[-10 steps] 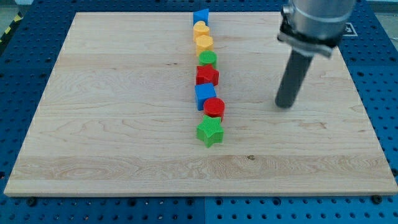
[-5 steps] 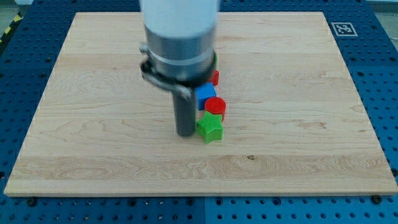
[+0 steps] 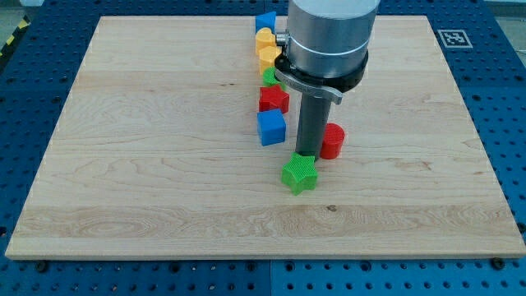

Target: Move the red circle right side of the blue cube

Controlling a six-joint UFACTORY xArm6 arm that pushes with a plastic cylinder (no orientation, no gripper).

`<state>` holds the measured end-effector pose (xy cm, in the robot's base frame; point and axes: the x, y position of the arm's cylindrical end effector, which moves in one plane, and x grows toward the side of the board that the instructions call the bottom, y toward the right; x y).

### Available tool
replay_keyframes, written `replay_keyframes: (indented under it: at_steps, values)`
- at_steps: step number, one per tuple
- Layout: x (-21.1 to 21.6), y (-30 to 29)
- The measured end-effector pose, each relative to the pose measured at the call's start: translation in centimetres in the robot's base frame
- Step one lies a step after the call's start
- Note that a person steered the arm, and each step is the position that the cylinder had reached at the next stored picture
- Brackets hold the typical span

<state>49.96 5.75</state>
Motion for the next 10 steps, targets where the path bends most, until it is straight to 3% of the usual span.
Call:
replay_keyframes:
  at_steps: [2,3,5,7,10]
  values:
    - [1.4,7.1]
    - [0.4,7.8]
    - [3.9,6.4]
    - [-0.9,6.3]
    - [-0.2,3.4]
